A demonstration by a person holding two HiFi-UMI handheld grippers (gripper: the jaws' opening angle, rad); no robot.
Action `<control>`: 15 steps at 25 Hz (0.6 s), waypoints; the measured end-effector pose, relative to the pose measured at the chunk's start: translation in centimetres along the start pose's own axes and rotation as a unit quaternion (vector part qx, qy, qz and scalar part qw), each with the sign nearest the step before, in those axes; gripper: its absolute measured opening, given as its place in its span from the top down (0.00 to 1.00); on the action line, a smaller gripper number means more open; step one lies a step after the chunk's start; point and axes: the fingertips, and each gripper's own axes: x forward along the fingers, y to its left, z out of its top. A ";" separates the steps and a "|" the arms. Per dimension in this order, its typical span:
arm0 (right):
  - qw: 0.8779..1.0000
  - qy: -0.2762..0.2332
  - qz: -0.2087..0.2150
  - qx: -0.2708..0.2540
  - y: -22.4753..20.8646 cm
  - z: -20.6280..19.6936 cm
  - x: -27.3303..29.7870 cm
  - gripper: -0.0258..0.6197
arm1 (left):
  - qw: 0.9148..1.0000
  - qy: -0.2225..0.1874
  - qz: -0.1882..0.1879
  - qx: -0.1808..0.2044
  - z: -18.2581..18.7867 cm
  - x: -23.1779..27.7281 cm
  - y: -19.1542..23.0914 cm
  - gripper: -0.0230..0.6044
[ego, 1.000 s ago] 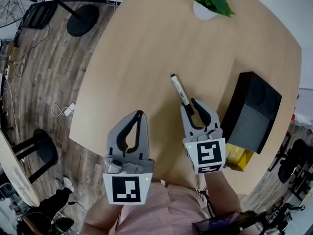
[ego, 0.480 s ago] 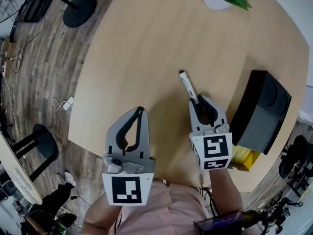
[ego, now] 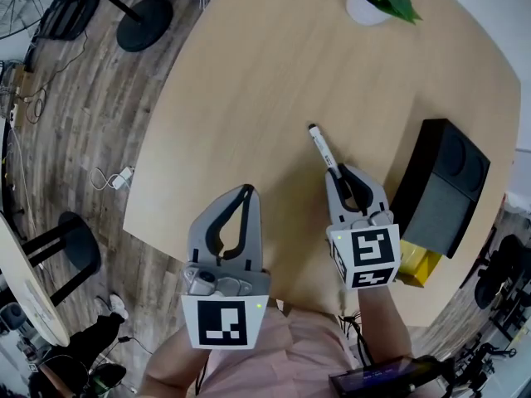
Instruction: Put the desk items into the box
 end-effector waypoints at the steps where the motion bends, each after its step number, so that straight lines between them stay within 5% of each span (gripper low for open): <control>1: 1.000 -0.010 0.002 0.002 0.2 0.5 -0.6 0.85 | 1.000 -0.004 0.002 0.000 0.3 -0.3 -0.2 0.95; 11: 0.995 -0.102 -0.010 -0.001 0.6 5.0 -9.4 0.86 | 0.997 -0.070 -0.011 0.014 5.1 -4.7 -4.9 0.95; 15: 0.990 -0.134 -0.040 -0.013 -0.2 6.9 -13.2 0.86 | 0.993 -0.109 -0.047 0.024 7.5 -5.3 -7.4 0.95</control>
